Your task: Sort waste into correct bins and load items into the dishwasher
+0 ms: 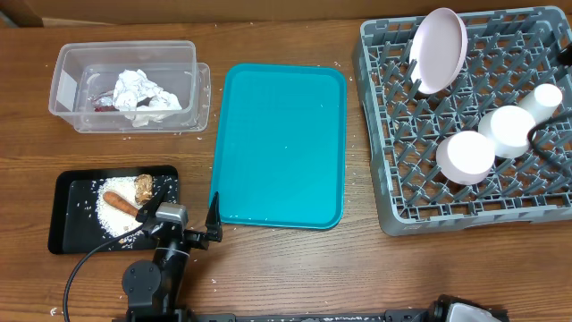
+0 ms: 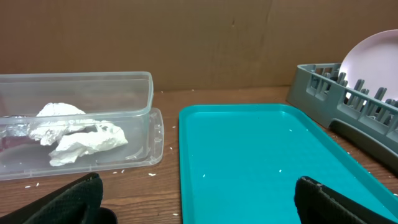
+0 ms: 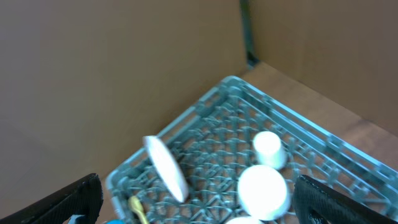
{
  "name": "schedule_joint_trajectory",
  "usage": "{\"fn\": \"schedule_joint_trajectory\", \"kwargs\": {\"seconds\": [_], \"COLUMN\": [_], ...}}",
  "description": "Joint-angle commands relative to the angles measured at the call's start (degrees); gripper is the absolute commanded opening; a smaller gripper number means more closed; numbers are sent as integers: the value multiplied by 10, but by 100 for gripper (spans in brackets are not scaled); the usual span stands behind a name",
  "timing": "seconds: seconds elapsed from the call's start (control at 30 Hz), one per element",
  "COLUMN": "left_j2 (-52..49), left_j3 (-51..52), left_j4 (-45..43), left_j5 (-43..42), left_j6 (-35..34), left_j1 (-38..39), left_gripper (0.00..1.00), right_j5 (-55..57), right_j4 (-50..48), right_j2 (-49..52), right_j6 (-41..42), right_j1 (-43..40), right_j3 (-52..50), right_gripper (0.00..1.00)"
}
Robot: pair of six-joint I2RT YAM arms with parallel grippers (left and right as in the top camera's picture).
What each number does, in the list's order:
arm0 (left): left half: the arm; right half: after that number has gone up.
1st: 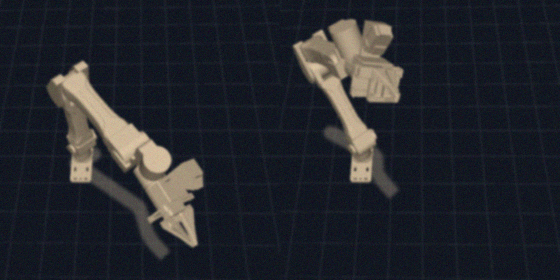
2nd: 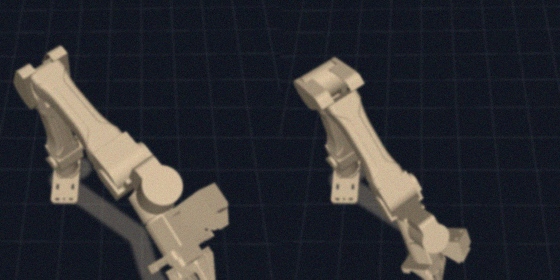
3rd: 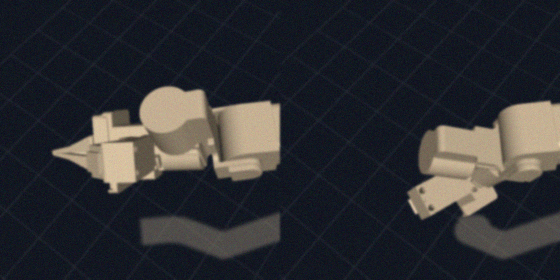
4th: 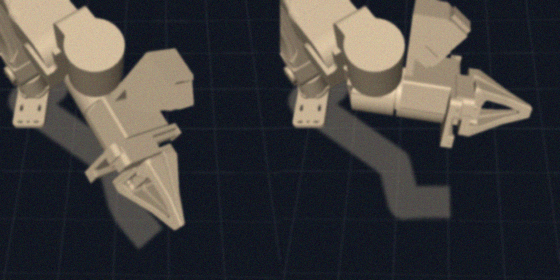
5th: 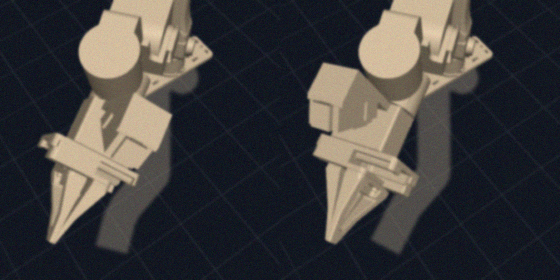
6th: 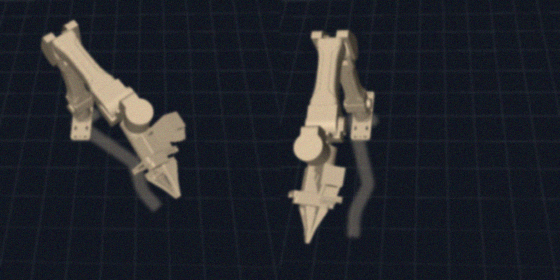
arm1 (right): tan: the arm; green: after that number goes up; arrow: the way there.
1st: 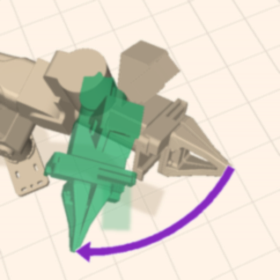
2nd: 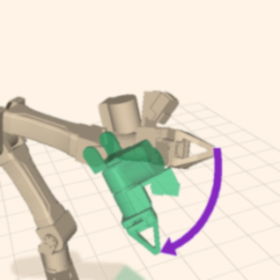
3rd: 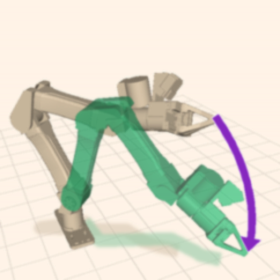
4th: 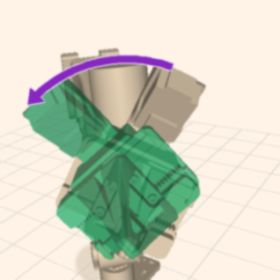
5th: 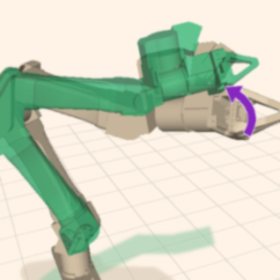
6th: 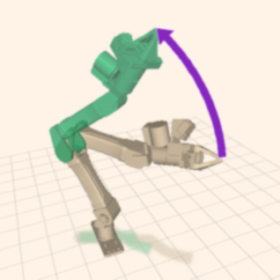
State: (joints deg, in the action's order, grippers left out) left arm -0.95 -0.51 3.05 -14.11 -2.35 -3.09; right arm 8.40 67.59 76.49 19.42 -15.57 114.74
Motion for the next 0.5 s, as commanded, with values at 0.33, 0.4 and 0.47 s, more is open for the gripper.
{"fn": "schedule_joint_trajectory", "kwargs": {"seconds": [0.33, 0.4, 0.47], "left_j2": [7, 7, 7], "left_j3": [2, 2, 2], "left_j4": [1, 1, 1], "left_j5": [7, 7, 8], "left_j6": [11, 11, 11], "left_j1": [3, 3, 3], "left_gripper": [100, 100, 100], "right_j5": [-2, -15, -28], "right_j4": [-200, -275, -348], "right_j2": [-235, -293, -346], "right_j6": [-8, -8, -8], "right_j1": [84, 93, 99], "right_j3": [-368, -481, -581], "right_gripper": [100, 100, 100]}}
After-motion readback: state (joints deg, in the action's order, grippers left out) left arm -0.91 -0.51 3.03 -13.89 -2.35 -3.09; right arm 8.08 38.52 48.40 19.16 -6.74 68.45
